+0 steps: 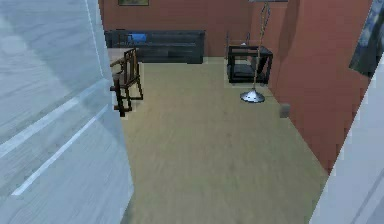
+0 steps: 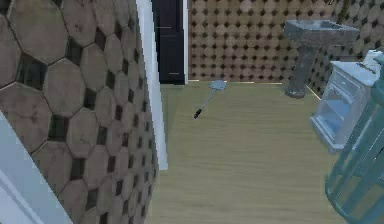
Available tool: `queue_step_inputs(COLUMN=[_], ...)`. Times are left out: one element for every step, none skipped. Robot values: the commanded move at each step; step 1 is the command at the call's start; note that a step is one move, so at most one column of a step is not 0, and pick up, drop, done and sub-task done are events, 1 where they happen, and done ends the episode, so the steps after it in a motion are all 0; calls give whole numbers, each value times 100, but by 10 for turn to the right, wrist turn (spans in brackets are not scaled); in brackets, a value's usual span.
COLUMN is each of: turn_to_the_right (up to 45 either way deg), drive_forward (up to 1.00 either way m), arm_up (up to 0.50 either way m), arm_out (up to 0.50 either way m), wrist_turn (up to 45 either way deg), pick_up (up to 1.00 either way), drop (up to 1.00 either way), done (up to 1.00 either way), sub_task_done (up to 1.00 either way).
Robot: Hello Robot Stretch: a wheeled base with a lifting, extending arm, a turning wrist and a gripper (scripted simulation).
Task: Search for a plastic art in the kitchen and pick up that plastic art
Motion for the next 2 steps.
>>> queue_step_inputs(turn_to_the_right=[0,0], drive_forward=[25,100], arm_up=[0,0], arm_out=[0,0], wrist_turn=[0,0], pick_up=[0,0], drop=[0,0], done=[0,0], sub_task_done=[0,0])
